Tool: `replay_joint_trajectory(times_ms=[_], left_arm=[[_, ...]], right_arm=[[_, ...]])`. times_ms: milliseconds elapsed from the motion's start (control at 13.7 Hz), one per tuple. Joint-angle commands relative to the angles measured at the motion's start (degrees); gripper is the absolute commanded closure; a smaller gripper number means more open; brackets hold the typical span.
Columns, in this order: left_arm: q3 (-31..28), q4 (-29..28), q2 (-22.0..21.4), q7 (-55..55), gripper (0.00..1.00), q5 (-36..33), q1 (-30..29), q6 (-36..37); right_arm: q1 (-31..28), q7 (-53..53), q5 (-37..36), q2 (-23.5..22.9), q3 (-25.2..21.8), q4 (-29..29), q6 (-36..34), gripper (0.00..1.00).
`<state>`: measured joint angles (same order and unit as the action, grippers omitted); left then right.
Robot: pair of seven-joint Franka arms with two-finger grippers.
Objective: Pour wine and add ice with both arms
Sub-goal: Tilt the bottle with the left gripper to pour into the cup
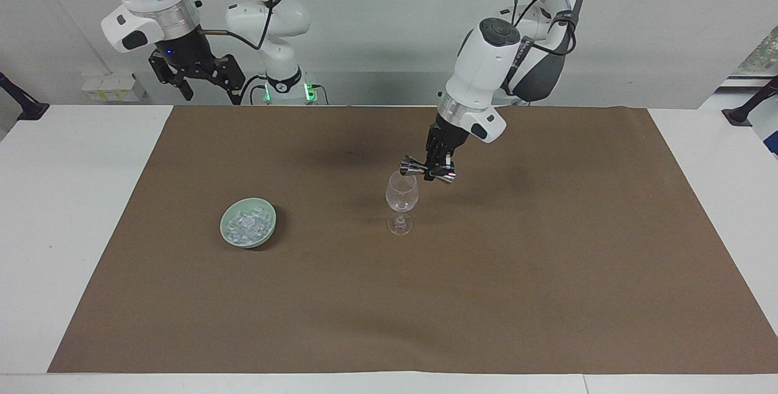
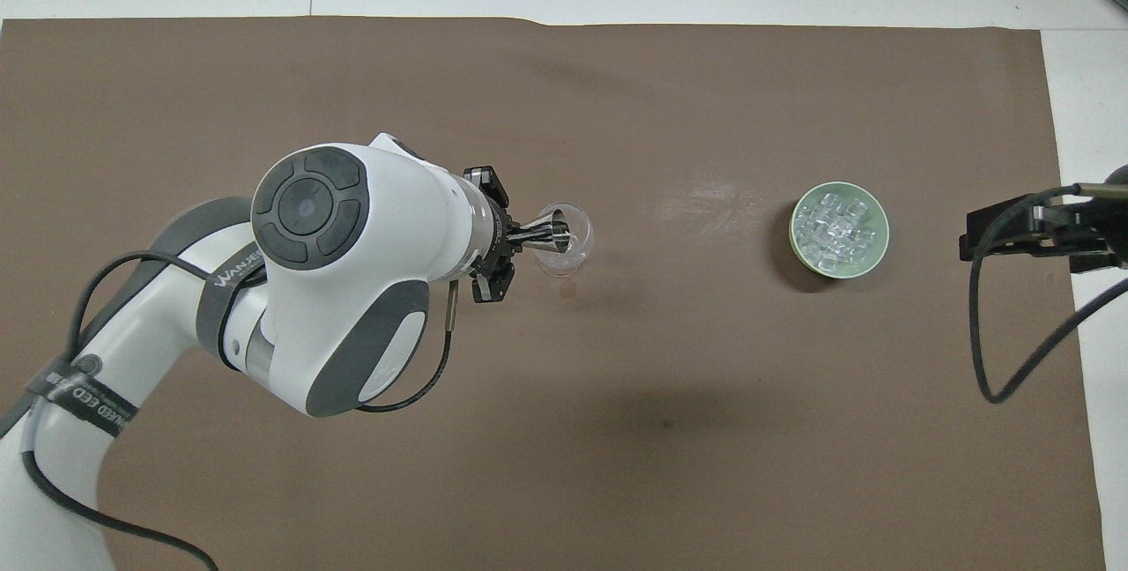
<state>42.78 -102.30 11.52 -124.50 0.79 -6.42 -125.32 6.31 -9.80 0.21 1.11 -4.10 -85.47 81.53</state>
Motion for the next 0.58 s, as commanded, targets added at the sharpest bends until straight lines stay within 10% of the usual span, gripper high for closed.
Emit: replay_joint_trajectory(times_ms=[0, 509], left_arm=[[-0.1, 1.8, 1.0, -1.4, 1.0, -2.1, 0.6, 2.4], [0.2, 2.7, 1.1, -1.5, 1.0, -3.8, 0.6, 4.2]], right_arm=[[-0.6, 1.5, -0.6, 1.0, 0.2, -1.3, 1.3, 0.0], [-0.6, 1.5, -0.6, 1.0, 0.2, -1.3, 1.3, 0.0]])
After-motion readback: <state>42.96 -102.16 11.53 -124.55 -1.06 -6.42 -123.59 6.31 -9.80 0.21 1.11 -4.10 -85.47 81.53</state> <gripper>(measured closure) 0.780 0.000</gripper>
